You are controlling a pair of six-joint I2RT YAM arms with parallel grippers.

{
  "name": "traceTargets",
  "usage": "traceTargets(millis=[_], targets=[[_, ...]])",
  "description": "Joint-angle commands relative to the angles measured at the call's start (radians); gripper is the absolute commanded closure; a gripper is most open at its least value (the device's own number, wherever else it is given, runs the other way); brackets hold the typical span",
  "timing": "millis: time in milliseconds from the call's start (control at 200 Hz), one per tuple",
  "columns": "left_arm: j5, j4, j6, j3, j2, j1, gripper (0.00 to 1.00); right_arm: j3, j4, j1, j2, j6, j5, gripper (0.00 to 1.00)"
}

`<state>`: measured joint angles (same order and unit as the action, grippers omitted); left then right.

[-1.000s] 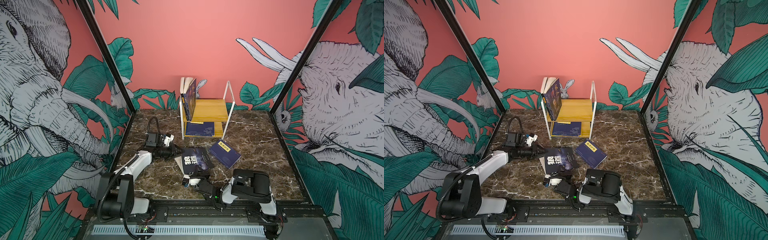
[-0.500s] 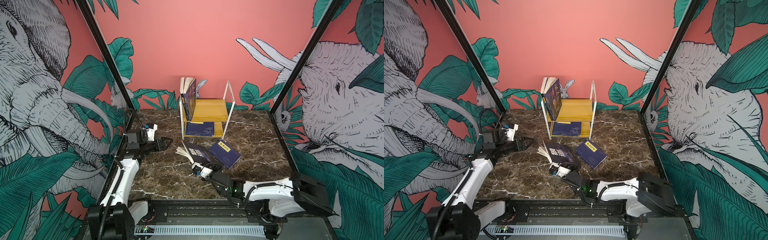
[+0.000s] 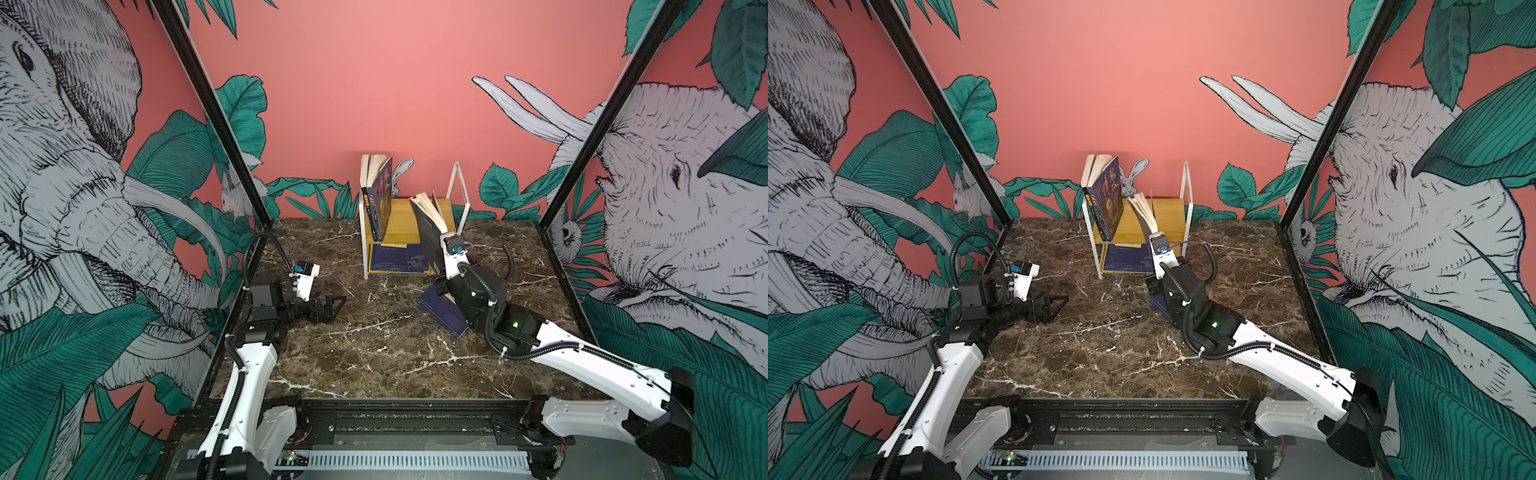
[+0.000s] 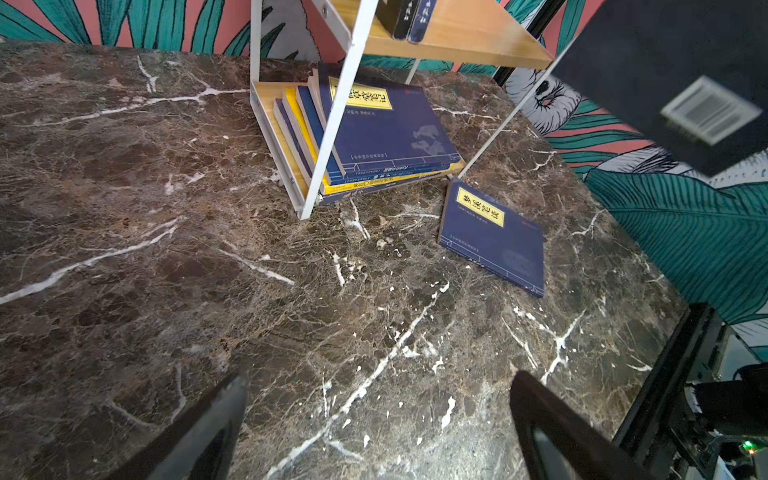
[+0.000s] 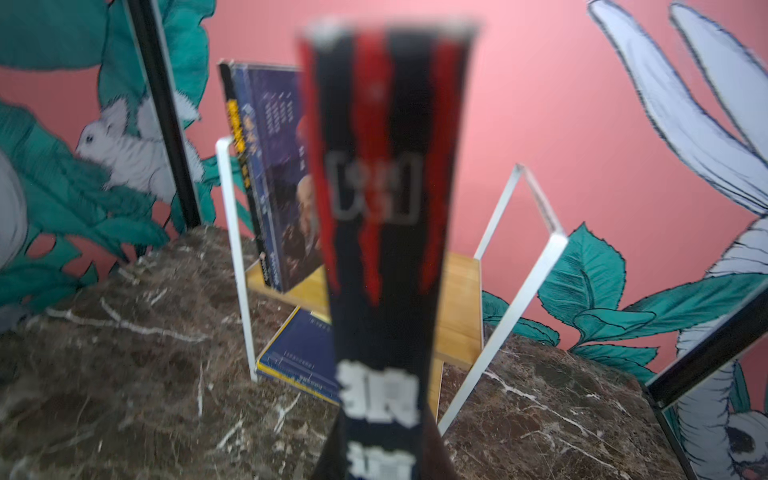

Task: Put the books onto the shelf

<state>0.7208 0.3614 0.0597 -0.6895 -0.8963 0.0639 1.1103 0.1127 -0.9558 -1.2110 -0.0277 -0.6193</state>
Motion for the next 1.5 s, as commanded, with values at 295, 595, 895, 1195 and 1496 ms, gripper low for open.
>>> traceTargets(millis=[295,595,895,1195,1496], targets=[[0.137,-0.046,0.067,0.028,0.068,-0.018,0.00,0.428,0.252,0.088,-0.380,-0.042,-0.101,1.00],[0.129,-0.016,0.093,0.015,0.059,-0.058,0.00,0.642,0.261,0.104,-0.653,-0.075,-0.123,1.00],[0.137,-0.035,0.087,0.030,0.066,-0.067,0.01,0.771,0.245,0.112,-0.785,-0.100,-0.040,1.00],[0.118,-0.048,0.090,0.042,0.070,-0.072,0.00,0.732,0.223,0.112,-0.790,-0.183,-0.013,1.00],[0.096,-0.035,0.097,0.038,0.063,-0.079,0.01,0.684,0.208,0.111,-0.766,-0.215,0.012,0.99]])
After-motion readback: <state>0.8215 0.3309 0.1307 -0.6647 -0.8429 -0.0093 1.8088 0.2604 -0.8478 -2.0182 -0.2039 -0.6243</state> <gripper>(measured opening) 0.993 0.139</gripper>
